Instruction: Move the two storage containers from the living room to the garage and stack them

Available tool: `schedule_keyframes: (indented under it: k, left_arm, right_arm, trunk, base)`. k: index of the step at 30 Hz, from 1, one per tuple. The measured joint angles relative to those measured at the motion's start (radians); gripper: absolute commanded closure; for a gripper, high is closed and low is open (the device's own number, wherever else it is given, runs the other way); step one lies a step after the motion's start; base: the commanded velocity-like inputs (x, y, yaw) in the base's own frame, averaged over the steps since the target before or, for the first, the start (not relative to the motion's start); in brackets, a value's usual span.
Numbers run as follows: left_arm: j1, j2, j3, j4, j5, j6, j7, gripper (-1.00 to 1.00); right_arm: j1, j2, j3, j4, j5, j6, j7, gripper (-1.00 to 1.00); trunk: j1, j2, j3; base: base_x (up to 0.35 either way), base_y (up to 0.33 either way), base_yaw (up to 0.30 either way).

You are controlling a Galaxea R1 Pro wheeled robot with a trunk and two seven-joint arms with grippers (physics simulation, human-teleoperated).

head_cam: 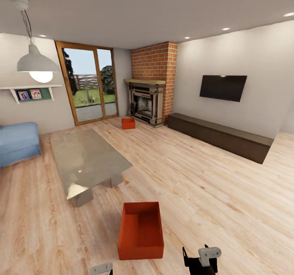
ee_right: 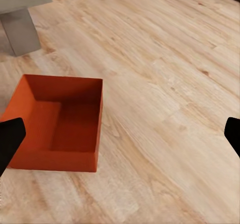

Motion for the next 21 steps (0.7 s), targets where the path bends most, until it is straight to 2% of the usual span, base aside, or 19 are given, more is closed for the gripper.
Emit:
schedule_keyframes:
  k: [6, 13, 21]
  left_arm:
    - [0.000, -0.001, -0.001, -0.001, 0.001, 0.000, 0.000, -1.00]
    - [0.000, 0.000, -0.001, 0.000, 0.002, 0.000, 0.000, -1.00]
    - [0.000, 0.004, -0.002, 0.000, -0.001, 0.000, -0.002, -1.00]
  right_arm:
    - [0.000, 0.000, 0.000, 0.000, 0.000, 0.000, 0.000, -1.00]
    - [0.000, 0.000, 0.000, 0.000, -0.001, 0.000, 0.000, -1.00]
    - [0.000, 0.000, 0.000, 0.000, 0.000, 0.000, 0.000, -1.00]
  trunk:
    - [0.000, 0.000, 0.000]
    - [0.000, 0.000, 0.000]
    - [-0.001, 0.000, 0.000]
  base:
    - [0.000, -0.021, 0.078]
    - [0.011, 0.002, -0.061]
    - [0.255, 0.036, -0.003]
